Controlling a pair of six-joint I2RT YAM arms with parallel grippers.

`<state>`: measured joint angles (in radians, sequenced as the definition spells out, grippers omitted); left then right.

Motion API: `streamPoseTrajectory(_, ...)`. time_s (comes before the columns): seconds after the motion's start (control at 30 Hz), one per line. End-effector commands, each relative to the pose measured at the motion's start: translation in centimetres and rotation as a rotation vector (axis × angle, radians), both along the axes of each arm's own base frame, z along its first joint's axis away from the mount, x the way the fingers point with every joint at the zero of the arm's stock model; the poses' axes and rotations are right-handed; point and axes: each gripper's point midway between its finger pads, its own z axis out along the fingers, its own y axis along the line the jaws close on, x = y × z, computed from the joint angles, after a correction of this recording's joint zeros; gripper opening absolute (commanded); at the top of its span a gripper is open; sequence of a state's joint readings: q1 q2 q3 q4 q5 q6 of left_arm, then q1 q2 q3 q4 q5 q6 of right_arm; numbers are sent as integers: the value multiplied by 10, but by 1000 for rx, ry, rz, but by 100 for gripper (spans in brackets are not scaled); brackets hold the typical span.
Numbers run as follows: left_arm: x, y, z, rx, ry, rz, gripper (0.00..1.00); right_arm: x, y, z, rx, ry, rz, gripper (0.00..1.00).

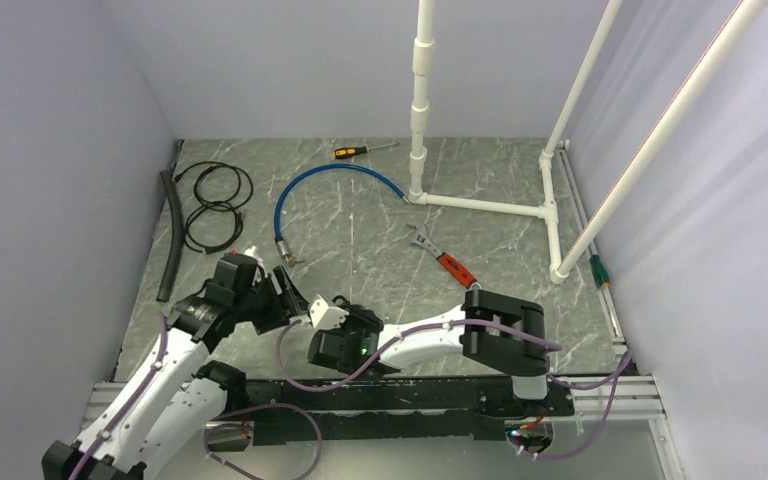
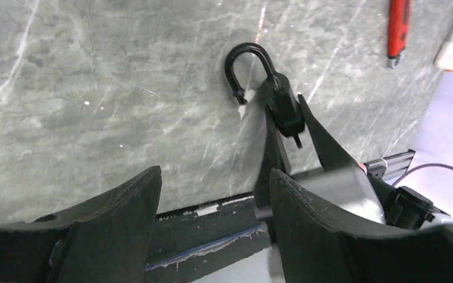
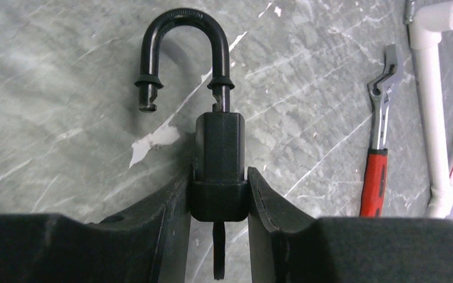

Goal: Unlock with the key

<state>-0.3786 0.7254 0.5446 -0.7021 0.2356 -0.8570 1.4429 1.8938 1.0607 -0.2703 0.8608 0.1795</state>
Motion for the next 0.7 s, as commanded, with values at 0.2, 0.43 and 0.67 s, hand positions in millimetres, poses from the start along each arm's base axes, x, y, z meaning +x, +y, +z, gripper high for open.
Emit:
streamPoseTrajectory(0.2,11,18,102,74,-257,-22,71,1,-1,-3,-134,-42,32,10)
streamPoseTrajectory(0.43,12,47,153,225,-433,-26,79,3,-6,-5,-160,-56,22,22)
streamPoseTrajectory(0.67,11,59,161,266,-544,-14,85,-3,-3,8,-62,-21,28,56)
